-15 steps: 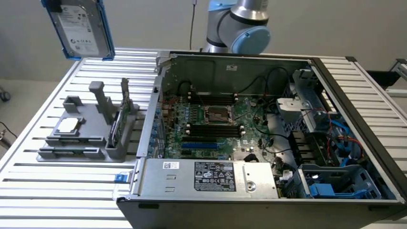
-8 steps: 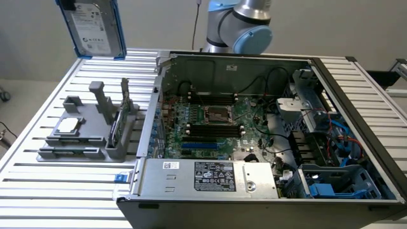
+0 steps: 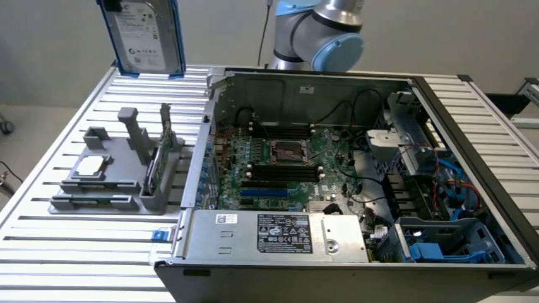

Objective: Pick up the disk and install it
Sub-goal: 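Pick up the disk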

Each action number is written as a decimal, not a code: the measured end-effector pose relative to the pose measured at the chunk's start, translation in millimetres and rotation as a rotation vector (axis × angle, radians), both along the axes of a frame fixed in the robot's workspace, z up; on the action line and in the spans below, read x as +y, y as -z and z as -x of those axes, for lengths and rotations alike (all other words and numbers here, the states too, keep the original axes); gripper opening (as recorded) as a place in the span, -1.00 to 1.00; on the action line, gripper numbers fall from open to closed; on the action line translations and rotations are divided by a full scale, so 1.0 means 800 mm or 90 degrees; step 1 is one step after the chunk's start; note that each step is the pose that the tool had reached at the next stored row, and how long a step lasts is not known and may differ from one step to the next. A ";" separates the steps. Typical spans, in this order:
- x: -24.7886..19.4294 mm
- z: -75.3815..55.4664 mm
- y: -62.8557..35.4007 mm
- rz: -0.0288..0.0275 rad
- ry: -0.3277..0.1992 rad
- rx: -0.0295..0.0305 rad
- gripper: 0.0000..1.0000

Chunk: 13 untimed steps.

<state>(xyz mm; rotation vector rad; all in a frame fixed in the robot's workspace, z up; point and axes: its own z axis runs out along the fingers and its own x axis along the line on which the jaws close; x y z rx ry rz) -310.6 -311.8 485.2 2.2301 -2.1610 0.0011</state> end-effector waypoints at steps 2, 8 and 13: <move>-0.0023 -0.011 -0.002 -0.0005 0.000 0.0002 -0.35; -0.0101 -0.045 -0.009 -0.0011 0.000 0.0004 -0.35; -0.0160 -0.073 -0.013 -0.0010 0.000 0.0006 -0.35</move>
